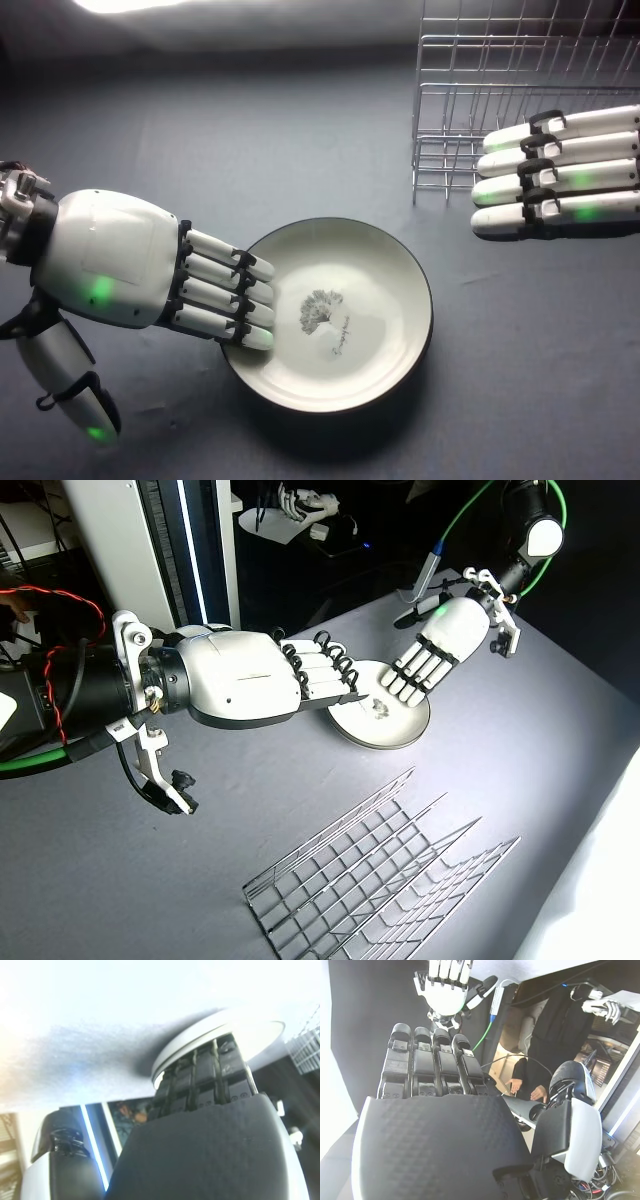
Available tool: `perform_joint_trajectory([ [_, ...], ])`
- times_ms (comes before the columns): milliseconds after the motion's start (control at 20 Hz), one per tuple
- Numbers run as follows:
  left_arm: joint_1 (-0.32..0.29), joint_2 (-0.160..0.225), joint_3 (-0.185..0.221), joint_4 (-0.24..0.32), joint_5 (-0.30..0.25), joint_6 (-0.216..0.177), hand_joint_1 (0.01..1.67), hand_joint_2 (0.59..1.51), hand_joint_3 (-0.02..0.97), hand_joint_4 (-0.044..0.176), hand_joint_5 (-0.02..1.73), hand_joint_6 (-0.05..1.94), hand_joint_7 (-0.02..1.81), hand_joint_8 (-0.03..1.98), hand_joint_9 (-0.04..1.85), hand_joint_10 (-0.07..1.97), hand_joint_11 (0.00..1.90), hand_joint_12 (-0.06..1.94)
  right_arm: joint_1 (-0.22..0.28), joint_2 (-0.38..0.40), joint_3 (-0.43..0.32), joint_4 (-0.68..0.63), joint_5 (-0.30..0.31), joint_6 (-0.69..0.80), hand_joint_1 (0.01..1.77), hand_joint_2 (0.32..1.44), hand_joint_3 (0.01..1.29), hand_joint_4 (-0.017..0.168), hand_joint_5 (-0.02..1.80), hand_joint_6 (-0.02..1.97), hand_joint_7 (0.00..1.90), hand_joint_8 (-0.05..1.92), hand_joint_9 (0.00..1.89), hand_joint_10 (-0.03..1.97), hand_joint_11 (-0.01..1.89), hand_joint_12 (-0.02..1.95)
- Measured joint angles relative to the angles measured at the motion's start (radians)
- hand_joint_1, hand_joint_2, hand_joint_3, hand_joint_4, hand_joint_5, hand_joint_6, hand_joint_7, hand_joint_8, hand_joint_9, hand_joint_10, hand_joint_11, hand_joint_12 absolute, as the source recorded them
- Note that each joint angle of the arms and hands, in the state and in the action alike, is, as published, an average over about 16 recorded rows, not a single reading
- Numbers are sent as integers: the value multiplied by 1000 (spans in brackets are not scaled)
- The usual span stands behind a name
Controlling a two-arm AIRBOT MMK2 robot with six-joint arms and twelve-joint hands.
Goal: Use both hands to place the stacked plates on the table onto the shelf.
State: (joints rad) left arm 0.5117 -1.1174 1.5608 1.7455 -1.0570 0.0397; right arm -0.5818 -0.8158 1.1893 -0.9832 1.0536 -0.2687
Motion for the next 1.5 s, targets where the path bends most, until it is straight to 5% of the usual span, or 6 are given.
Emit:
perform_joint_trajectory([
  [800,14,-42,-55,-1,38,5,16,997,21,-5,-11,-23,-8,-16,2,1,14,7,-8,2,2,0,4,-1,259,956,19,5,16,25,17,16,14,-3,18,19],
  [1150,2,-73,-83,-7,61,-6,15,994,20,-4,-10,-22,-11,-23,-11,-7,15,-1,-9,3,2,1,4,-1,519,981,19,5,16,25,16,16,14,-3,19,36],
  [1500,-11,-53,-101,18,58,-21,14,998,20,-5,-11,-22,-9,-19,-7,-6,14,-2,-10,3,3,2,2,-1,880,967,19,5,22,25,17,16,26,-1,21,339],
])
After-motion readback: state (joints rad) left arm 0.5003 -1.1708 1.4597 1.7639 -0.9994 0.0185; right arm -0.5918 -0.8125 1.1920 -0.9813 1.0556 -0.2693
